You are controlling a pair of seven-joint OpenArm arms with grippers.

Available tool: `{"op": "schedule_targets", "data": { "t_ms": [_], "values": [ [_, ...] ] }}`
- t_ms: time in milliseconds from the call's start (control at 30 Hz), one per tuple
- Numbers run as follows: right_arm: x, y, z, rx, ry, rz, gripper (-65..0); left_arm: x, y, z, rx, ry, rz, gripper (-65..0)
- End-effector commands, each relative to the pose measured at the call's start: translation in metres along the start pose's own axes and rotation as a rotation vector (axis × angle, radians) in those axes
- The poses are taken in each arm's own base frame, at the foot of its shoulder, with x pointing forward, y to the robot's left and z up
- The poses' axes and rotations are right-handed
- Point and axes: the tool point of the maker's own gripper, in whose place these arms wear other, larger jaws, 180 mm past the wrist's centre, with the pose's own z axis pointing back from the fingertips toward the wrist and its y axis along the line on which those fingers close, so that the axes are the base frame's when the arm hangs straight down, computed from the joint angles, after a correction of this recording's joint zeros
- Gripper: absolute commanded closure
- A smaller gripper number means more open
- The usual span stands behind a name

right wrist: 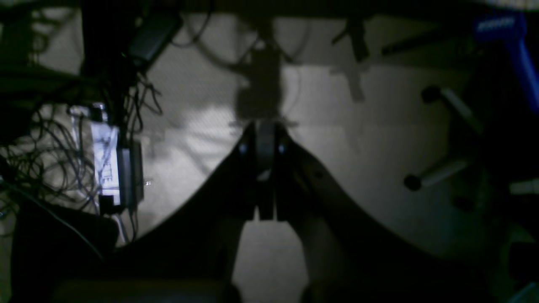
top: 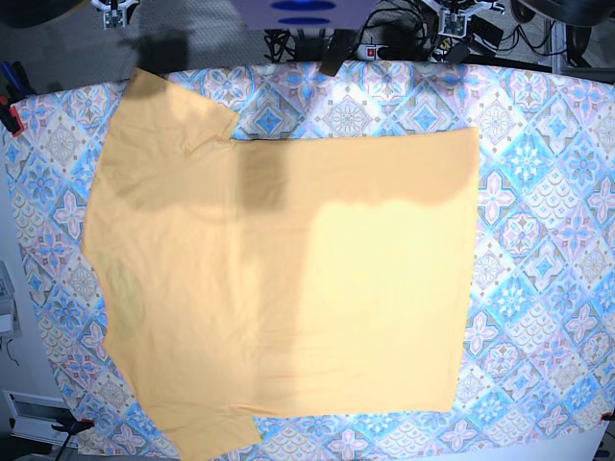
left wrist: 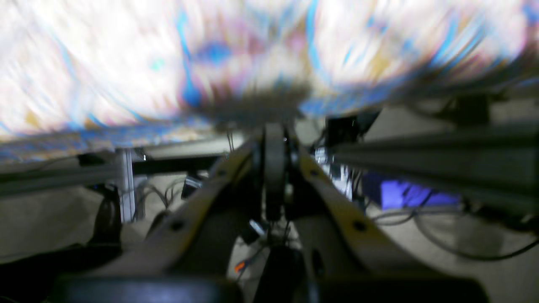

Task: Fold the T-shirt properly
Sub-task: 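Lower both grippers onto the shirt's shoulder edge and pinch the fabric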

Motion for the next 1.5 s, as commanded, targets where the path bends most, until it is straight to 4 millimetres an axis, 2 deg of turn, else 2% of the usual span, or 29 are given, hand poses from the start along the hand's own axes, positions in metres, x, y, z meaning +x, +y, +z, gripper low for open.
{"op": "schedule_targets", "data": {
  "t_ms": [0, 167, 300, 467, 667, 767, 833, 900, 1000, 1100, 1200, 1467],
  "values": [
    [0.003, -0.011, 0.008, -0.017, -0.020, 0.014, 0.0, 0.015, 0.000, 0.006, 0.001, -0.048, 0.002, 0.0],
    [0.031, -0.025, 0.018, -0.048, -0.089, 0.026, 0.0, 0.042, 0.001, 0.004, 0.004, -0.117, 0.025, 0.0],
    [0.051, -0.040, 0.024, -0.085, -0.138, 0.033, 0.0, 0.063, 0.003, -0.002, 0.004, -0.174, 0.138, 0.0],
    [0.074, -0.049, 0.027, -0.109, -0.172, 0.039, 0.0, 0.074, 0.004, -0.016, -0.015, -0.158, 0.282, 0.0],
    [0.102, -0.046, 0.032, -0.106, -0.226, 0.044, 0.0, 0.091, 0.004, -0.039, -0.070, -0.133, 0.464, -0.1],
    [0.108, -0.045, 0.032, -0.104, -0.222, 0.043, 0.0, 0.100, 0.001, -0.047, -0.114, -0.126, 0.574, -0.3],
    [0.110, -0.045, 0.031, -0.105, -0.219, 0.041, 0.0, 0.103, 0.010, -0.052, -0.125, -0.108, 0.637, -2.2],
    [0.113, -0.045, 0.029, -0.106, -0.224, 0.038, 0.0, 0.108, 0.017, -0.056, -0.139, -0.099, 0.722, -6.9],
    [0.114, -0.045, 0.029, -0.107, -0.227, 0.037, 0.0, 0.114, 0.037, -0.057, -0.122, -0.120, 0.815, -13.5],
    [0.120, -0.046, 0.026, -0.111, -0.243, 0.032, 0.0, 0.117, 0.049, -0.054, -0.107, -0.150, 0.910, -15.6],
    [0.121, -0.046, 0.026, -0.112, -0.244, 0.032, 0.0, 0.109, 0.059, -0.056, -0.091, -0.150, 1.001, -16.2],
    [0.126, -0.046, 0.024, -0.115, -0.256, 0.028, 0.0, 0.091, 0.062, -0.078, -0.107, -0.114, 1.197, -16.2]
  ]
}}
